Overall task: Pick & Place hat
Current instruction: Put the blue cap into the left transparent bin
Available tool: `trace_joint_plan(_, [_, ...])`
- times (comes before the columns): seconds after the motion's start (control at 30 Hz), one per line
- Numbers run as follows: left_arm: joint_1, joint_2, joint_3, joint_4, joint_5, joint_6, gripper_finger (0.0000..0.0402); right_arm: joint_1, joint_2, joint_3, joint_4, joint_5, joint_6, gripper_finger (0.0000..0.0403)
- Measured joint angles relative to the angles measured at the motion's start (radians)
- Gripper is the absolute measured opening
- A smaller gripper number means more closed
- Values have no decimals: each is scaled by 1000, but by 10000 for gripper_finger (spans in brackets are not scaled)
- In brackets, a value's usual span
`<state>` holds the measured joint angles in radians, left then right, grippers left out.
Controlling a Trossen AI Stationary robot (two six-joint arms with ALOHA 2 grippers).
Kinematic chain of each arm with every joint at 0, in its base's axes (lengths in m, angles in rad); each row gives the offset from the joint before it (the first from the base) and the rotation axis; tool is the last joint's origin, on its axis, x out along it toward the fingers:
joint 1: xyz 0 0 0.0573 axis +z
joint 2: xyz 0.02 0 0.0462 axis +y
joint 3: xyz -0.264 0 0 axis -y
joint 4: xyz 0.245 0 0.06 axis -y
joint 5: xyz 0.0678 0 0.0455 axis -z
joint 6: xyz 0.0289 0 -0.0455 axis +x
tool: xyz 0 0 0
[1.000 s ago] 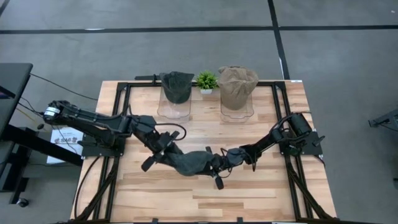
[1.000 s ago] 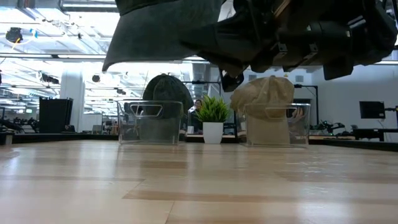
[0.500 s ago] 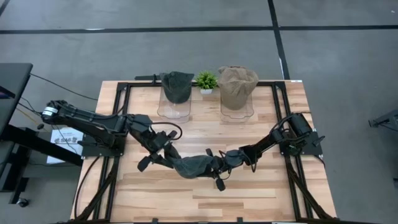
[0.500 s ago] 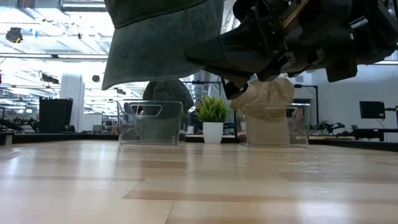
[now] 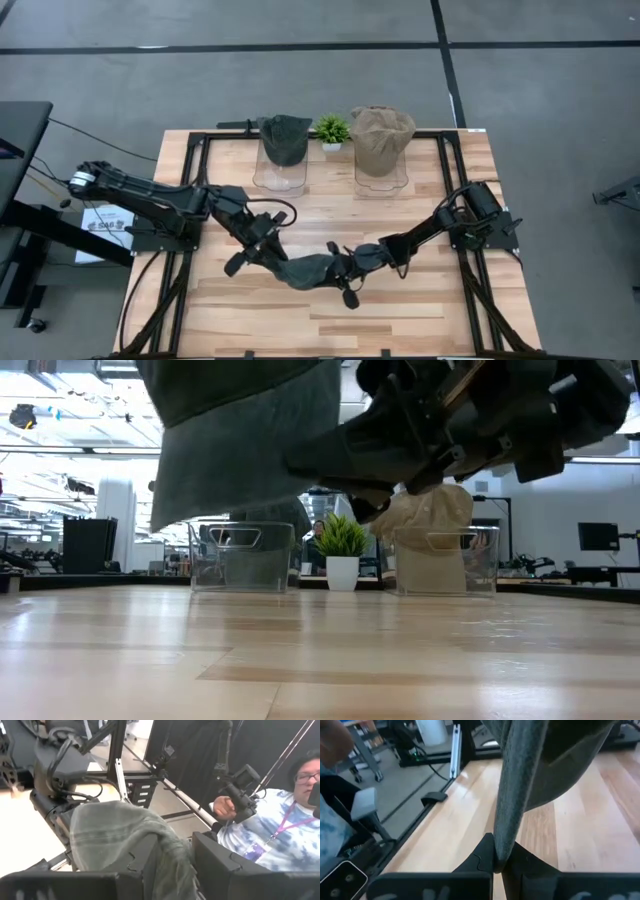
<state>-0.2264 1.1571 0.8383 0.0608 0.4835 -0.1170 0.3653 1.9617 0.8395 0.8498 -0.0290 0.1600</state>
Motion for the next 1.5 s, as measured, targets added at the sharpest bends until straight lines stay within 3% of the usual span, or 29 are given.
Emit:
trace_joint_plan(0.4, [-11,12,0,-64,45,-117,122,1,0,26,-58,-2,-2,3])
trace_joint_plan(0.77, [-25,13,0,-77,45,-125,121,1,0,26,-48,-1,-2,4])
trace_joint_plan(0.93, [-20,13,0,-80,43,-112,92,1,0,26,-48,-1,-2,6])
trace_joint_plan(1.13, [-20,13,0,-80,41,-58,25,1,0,26,-46,-1,16,11])
trace_joint_plan(1.5, [-25,13,0,-81,40,-37,27,2,0,27,-45,0,17,61])
